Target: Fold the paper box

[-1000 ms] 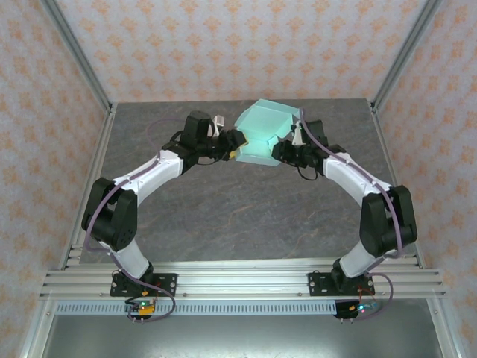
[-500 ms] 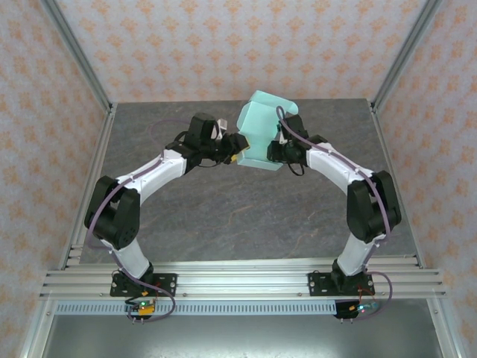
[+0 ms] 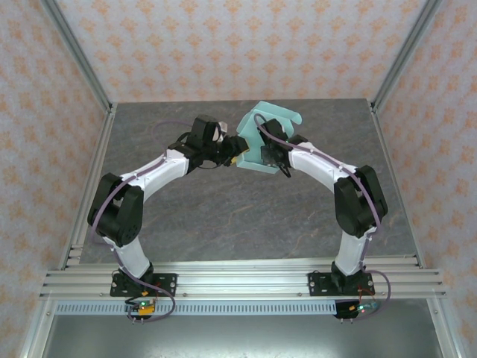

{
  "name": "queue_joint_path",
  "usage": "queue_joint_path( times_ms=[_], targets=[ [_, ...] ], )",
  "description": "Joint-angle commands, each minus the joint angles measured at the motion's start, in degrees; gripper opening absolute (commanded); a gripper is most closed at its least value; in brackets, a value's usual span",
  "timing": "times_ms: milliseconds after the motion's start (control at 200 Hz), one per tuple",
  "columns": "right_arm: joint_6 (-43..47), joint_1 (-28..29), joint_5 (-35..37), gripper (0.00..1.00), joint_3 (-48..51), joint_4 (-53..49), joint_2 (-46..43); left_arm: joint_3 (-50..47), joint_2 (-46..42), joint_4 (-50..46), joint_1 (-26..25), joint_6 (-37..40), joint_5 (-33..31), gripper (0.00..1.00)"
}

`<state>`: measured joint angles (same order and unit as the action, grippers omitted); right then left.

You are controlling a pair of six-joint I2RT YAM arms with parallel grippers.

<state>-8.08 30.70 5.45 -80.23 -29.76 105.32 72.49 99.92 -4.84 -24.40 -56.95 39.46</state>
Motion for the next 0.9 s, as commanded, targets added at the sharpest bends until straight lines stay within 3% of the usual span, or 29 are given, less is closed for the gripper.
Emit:
queue_joint_path(
  times_ms=[0,225,385,766,896],
  targets=[
    [-0.09,0.96,8.21,0.23,1.48,-0.98,1.90,0.39,-1.52,5.57,-1.96,-1.21,2.55,0.30],
    [1.13,1.13,16.90,0.25,4.53,0.88,1.61,0.64,-1.65,5.66,-1.94,-1.85,1.92,0.30],
    [0.94,1.12,17.88,0.25,7.10,4.32,-0.80,0.78,-1.16,6.05,-1.94,-2.13,1.44,0.30],
    [-4.52,1.11,-1.87,0.44,12.98,12.27,-18.17,-0.08,1.36,9.09,-1.88,-5.13,-0.35,0.30],
    [-9.37,0.72,-3.52,0.52,14.96,13.34,-22.73,-0.87,1.99,11.33,-1.88,-7.19,-1.53,0.30]
  ],
)
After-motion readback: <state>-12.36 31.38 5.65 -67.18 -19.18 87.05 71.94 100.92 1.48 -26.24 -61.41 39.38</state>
